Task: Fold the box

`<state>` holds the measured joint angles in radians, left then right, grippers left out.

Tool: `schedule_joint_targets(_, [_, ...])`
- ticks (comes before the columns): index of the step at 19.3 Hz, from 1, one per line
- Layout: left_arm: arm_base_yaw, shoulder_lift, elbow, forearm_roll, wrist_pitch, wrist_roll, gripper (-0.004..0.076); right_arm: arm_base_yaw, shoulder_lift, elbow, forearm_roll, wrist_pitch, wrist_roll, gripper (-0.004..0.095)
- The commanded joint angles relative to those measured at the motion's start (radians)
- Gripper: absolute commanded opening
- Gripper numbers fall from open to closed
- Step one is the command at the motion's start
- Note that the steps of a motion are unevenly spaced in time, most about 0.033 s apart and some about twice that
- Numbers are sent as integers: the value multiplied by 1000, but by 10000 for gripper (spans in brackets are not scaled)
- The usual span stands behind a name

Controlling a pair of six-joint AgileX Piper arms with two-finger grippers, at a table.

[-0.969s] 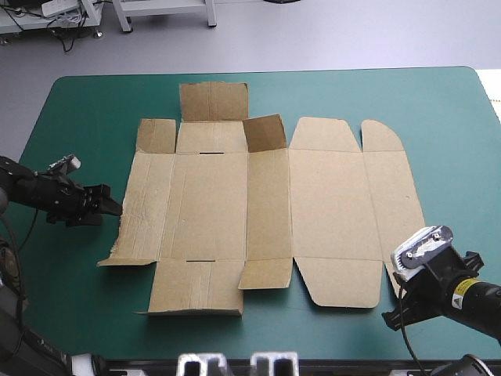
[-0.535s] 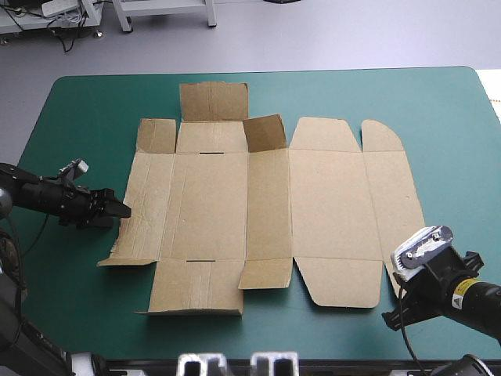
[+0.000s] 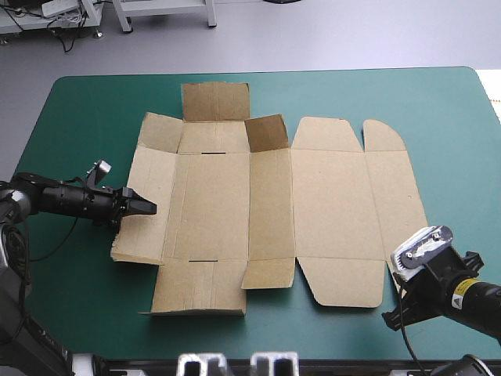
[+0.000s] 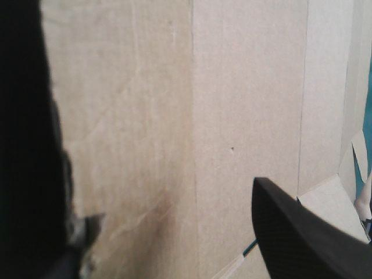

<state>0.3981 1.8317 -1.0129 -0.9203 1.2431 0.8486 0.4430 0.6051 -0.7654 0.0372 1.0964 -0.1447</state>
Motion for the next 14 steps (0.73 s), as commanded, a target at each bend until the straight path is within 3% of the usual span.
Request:
schedule_joint_targets(1, [-66,-7,10,40,58,19,468,3,0,-23,3,-45,-5,-24])
schedule_joint_targets(5, [-81,-7,10,22,23,22,431,3,0,-23,3,-45,-5,-24])
schedule_joint_targets(9, [-82,2,10,48,-18,-33,311,3,0,-23,3,-45,13,-25])
schedule_joint_targets(12, [-86,4,10,56,-56,-58,195,3,0,-23,3,-45,13,-24])
schedule_joint_targets(14, [-86,4,10,56,-68,-55,52,3,0,-23,3,-45,15,-24])
